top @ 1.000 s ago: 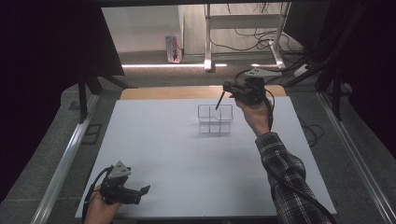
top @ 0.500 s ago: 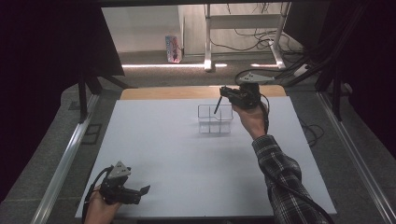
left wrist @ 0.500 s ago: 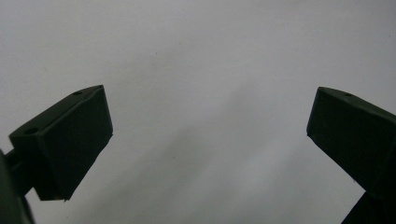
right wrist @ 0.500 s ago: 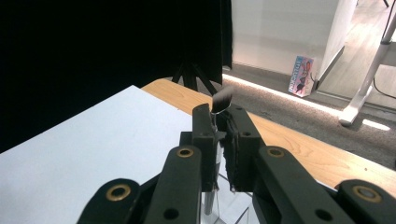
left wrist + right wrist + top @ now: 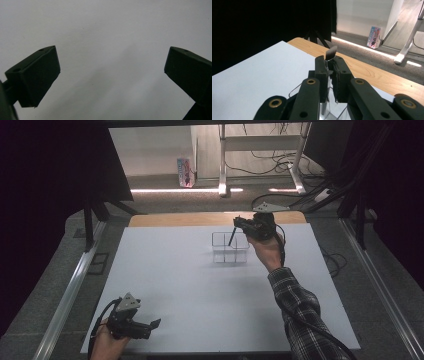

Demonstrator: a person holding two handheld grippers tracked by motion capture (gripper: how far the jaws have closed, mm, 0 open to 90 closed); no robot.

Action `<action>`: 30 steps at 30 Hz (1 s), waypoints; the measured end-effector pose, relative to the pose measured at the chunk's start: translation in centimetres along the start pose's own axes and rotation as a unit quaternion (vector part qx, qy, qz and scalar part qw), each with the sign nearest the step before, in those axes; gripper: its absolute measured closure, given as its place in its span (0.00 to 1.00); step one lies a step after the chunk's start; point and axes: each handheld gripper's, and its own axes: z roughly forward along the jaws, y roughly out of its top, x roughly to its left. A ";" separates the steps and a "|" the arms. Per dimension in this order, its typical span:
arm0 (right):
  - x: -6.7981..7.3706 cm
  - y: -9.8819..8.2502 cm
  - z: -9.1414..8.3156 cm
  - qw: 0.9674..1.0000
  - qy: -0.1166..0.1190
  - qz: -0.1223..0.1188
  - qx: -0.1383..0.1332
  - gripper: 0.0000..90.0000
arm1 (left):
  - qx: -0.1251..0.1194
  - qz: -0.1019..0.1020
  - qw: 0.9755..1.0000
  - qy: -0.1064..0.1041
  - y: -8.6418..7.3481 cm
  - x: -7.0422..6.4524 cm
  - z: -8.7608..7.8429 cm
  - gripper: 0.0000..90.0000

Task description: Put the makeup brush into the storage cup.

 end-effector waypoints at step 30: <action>0.1 -3.2 2.2 0.999 -0.005 0.002 0.035 0.92 | 0.008 0.009 1.000 -0.001 0.0 -0.1 0.1 0.01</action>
